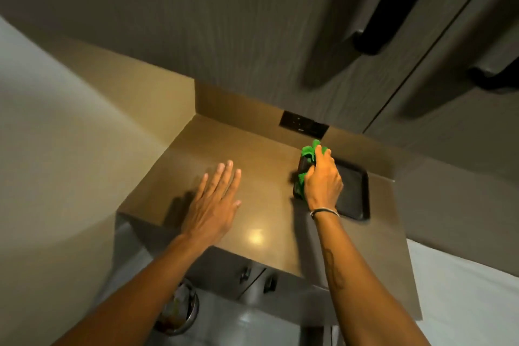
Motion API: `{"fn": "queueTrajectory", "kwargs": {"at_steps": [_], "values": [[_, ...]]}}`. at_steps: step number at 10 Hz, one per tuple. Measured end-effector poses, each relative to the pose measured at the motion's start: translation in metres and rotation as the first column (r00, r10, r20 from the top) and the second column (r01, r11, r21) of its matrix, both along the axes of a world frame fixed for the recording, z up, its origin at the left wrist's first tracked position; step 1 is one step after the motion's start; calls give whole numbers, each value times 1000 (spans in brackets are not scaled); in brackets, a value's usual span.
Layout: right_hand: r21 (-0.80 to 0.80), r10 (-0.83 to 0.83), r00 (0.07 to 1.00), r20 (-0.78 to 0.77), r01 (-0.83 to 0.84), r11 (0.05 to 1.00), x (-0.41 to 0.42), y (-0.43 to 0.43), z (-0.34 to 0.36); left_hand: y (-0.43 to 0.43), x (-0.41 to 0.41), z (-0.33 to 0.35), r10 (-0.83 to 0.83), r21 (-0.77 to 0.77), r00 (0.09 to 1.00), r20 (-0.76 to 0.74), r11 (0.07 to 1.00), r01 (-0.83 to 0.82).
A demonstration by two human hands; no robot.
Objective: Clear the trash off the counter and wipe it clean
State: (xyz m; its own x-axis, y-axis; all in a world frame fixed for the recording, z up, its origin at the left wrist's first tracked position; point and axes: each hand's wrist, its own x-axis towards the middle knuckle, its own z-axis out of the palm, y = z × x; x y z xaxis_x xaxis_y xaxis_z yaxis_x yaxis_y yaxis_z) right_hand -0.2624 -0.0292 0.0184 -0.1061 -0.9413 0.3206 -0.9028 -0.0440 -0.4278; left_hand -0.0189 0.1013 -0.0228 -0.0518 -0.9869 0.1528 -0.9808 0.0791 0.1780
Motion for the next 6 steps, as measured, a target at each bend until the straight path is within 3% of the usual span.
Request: {"fn": "queueTrajectory", "kwargs": {"at_steps": [1,2,4,5,6], "values": [[324,13,985,-175,45,945,-19,-45,-37,-9,-6,-10,24,13,1000,11,1000,-24],[474,56,979,-198,46,879,-24,-48,-67,-7,-1,-20,13,18,999,34,1000,-13],[471,40,989,-143,32,882,-27,-46,-72,0,21,-38,26,73,1000,15,997,-27],[326,81,976,-202,-11,945,-7,-21,-58,-6,25,-29,39,109,999,-11,993,-38],[222,213,948,-237,-161,962,10,3,-62,-9,24,-23,35,102,999,8,994,-35]]}}
